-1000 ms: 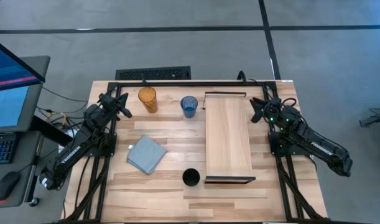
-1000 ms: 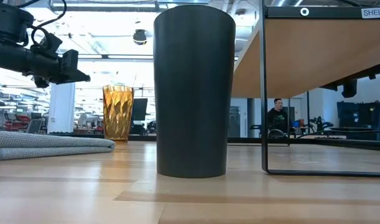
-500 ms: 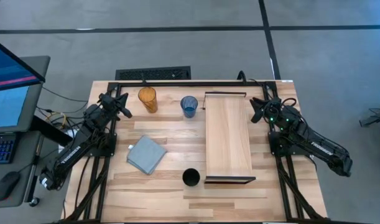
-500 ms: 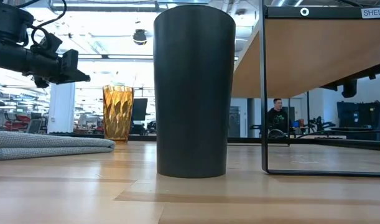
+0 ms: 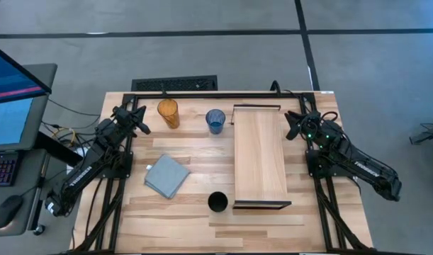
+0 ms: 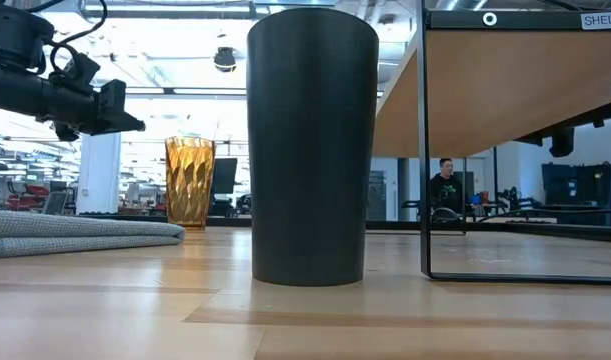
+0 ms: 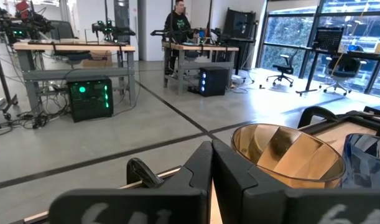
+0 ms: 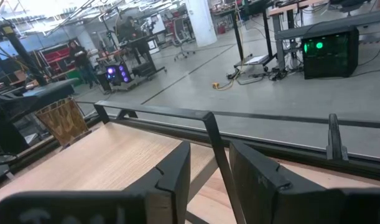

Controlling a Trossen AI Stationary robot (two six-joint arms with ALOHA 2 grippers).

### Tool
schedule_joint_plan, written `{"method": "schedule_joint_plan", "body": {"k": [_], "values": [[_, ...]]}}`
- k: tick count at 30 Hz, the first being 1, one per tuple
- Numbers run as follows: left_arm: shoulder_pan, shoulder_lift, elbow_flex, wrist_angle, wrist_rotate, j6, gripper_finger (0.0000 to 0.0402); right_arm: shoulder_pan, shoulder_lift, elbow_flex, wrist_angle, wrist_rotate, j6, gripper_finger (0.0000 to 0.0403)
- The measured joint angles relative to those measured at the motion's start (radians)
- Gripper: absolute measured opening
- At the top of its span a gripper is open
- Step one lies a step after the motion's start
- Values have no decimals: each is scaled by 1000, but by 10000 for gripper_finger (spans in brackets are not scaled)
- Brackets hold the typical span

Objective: Stack small to large cups/mugs on shelf

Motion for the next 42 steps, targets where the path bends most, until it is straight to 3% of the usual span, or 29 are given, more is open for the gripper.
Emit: {"method": "schedule_joint_plan", "body": {"k": [12, 20, 26, 33, 42], "values": [[0, 0, 0, 0, 0, -1, 0, 0, 0, -2, 18, 1, 0, 134], [0, 0, 0, 0, 0, -5, 0, 2, 3, 21, 267, 1, -175, 134], [0, 0, 0, 0, 0, -5, 0, 2, 128, 245, 246, -1, -267, 134], [0, 0, 0, 0, 0, 1, 0, 2, 437, 631, 151, -16, -425, 134], [0, 0, 0, 0, 0, 1, 0, 6, 880, 1136, -168, -225, -499, 134]]}}
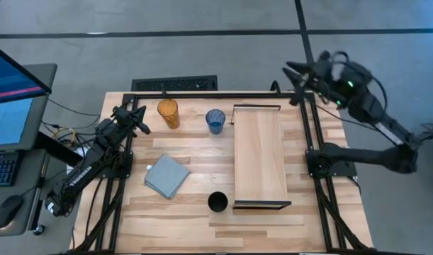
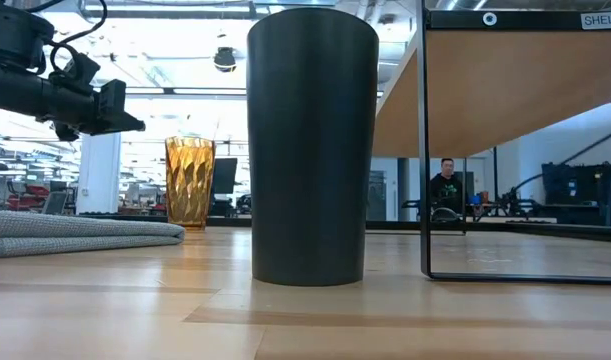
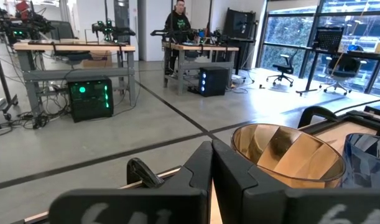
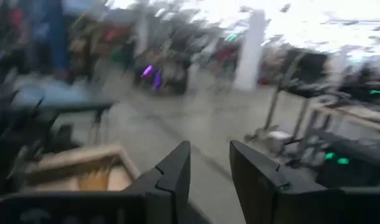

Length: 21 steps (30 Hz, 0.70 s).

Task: Stack small to large cups/mugs on shelf
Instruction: Put the blue cup on the shelf

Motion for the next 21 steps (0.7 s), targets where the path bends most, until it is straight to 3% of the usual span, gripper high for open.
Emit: {"method": "schedule_joint_plan", "body": {"k": [11, 21], "values": [[0, 0, 0, -4, 0, 0, 0, 129, 498, 457, -350, -40, -61, 134], [0, 0, 0, -6, 0, 0, 0, 267, 767, 700, -587, -41, -192, 134]]}}
